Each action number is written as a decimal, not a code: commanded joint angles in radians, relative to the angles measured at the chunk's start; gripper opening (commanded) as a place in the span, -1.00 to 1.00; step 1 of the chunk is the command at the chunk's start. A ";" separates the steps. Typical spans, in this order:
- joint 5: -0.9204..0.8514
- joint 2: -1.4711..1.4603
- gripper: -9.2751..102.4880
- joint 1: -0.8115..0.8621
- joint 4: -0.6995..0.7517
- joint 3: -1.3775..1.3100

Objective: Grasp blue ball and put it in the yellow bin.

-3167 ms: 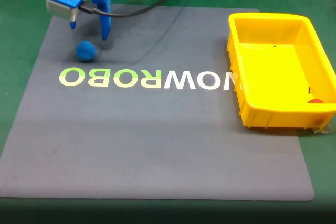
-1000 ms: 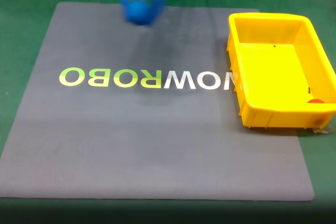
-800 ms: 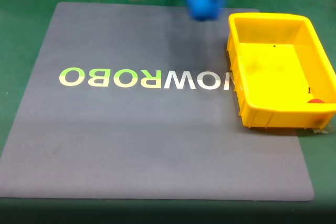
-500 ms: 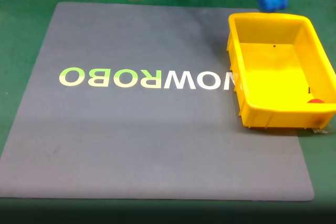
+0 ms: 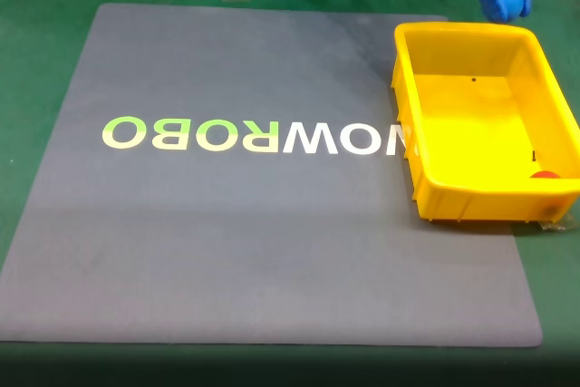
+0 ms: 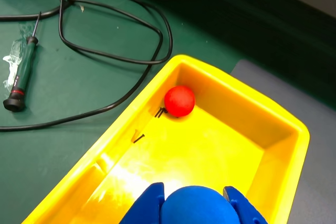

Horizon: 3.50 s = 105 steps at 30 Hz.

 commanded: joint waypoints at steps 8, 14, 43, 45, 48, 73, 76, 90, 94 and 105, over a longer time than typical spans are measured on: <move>0.069 0.006 -0.06 0.008 -0.034 -0.018; 0.063 0.003 -0.06 0.029 -0.034 -0.018; -0.126 1.210 -0.83 0.531 0.440 1.040; -0.132 1.301 -0.83 0.574 0.557 1.081; -0.126 1.381 -0.83 0.620 0.646 1.140; 0.107 1.486 -0.82 0.606 0.782 1.256; 0.187 1.486 -0.83 0.606 0.782 1.256; 0.295 1.486 -0.83 0.606 0.782 1.256; 0.295 1.486 -0.83 0.606 0.782 1.256; 0.296 1.486 -0.83 0.606 0.782 1.256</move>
